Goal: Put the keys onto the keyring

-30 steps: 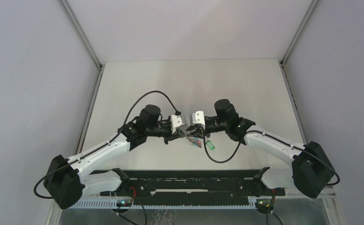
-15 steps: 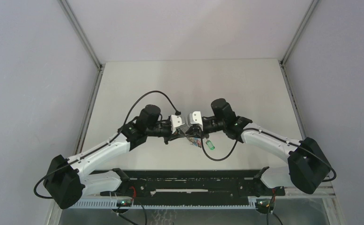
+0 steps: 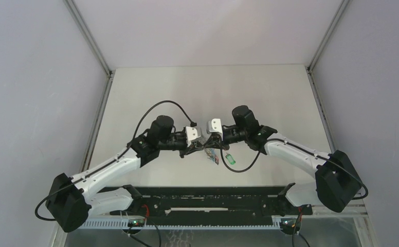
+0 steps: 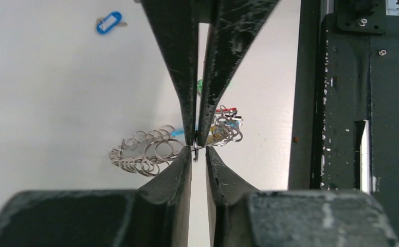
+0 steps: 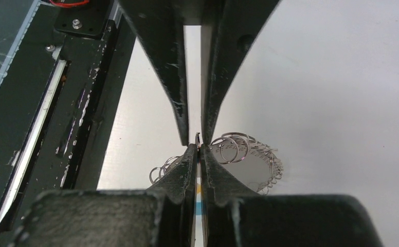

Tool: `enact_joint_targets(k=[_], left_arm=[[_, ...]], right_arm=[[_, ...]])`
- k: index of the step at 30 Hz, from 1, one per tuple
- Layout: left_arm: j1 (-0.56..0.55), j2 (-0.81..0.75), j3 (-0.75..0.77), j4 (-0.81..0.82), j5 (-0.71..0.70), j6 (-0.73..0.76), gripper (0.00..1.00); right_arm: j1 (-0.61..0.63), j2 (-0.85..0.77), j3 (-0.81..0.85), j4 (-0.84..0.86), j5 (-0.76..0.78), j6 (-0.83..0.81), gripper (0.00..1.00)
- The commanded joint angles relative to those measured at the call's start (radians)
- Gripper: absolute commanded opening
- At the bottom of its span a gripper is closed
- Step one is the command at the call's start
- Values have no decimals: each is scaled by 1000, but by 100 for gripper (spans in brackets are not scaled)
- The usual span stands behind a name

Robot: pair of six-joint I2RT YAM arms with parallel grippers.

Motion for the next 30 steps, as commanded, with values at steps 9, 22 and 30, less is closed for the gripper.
enact_joint_targets(k=[9, 22, 30], left_arm=[[-5, -215, -285, 506, -138, -114, 31], [81, -192, -400, 788, -16, -237, 34], [91, -158, -396, 781, 72, -233, 30]], right_arm=[[-21, -47, -18, 191, -44, 149, 0], [-31, -50, -61, 274, -67, 190, 0], [-53, -53, -98, 348, -91, 230, 0]])
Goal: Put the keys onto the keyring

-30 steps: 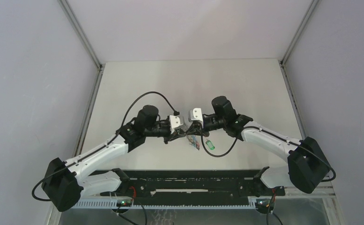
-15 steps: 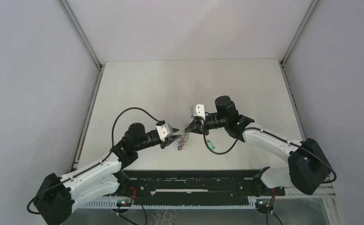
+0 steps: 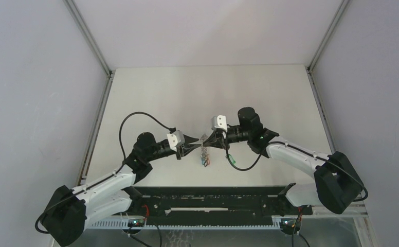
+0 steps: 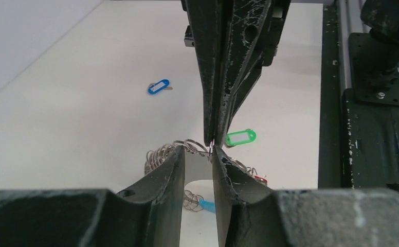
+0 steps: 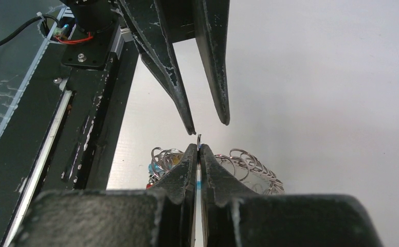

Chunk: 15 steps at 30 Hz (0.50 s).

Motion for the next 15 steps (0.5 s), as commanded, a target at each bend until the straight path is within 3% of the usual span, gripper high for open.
enact_joint_targets(k=[1, 15], left_arm=[[14, 6, -15, 65, 81, -16, 30], [38, 77, 6, 82, 171, -31, 30]], right_arm=[[-20, -35, -18, 115, -52, 45, 0], [-36, -41, -43, 126, -88, 49, 0]])
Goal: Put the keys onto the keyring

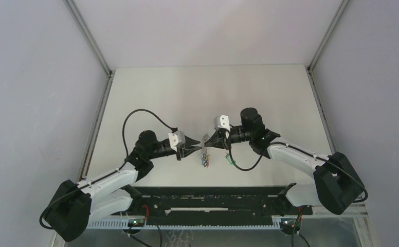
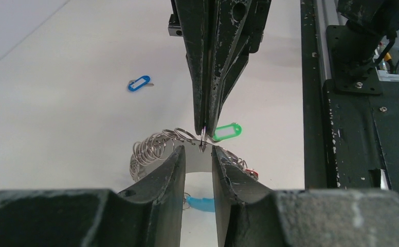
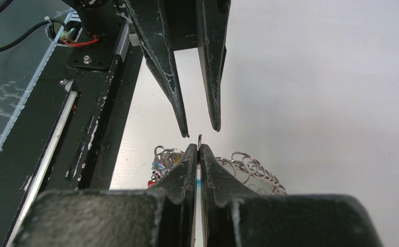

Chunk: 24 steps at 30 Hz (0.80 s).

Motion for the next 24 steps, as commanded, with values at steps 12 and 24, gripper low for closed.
enact_joint_targets(k=[12, 24], left_arm=[[5, 69, 43, 27, 89, -14, 27], [5, 85, 68, 30, 107, -19, 25]], right_arm=[[-3, -31, -4, 59, -61, 13, 0], [2, -23, -4, 55, -77, 4, 0]])
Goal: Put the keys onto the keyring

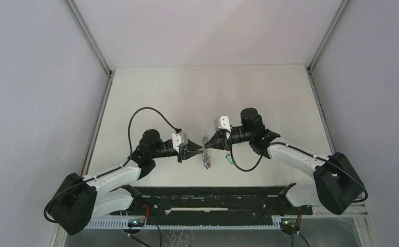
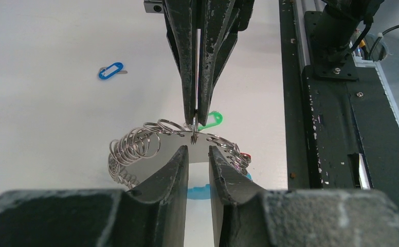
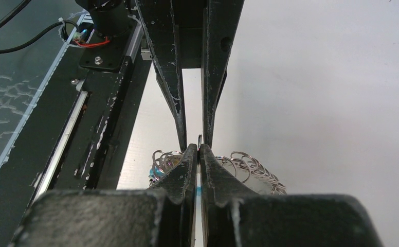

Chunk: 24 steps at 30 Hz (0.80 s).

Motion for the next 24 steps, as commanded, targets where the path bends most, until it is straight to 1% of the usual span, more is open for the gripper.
enact_joint_targets(k=[1, 12, 21, 24], left_arm=[[5, 5, 64, 35, 28, -14, 25], [5, 10, 68, 73, 22, -37, 25], [5, 30, 79, 78, 52, -45, 25], [5, 44, 88, 77, 68, -48, 23]], right_arm=[[3, -20, 1, 49, -40, -1, 0], [9, -2, 10, 33, -57, -12, 0], [13, 10, 24, 19, -61, -20, 0], [15, 11, 26, 15, -62, -22, 0]])
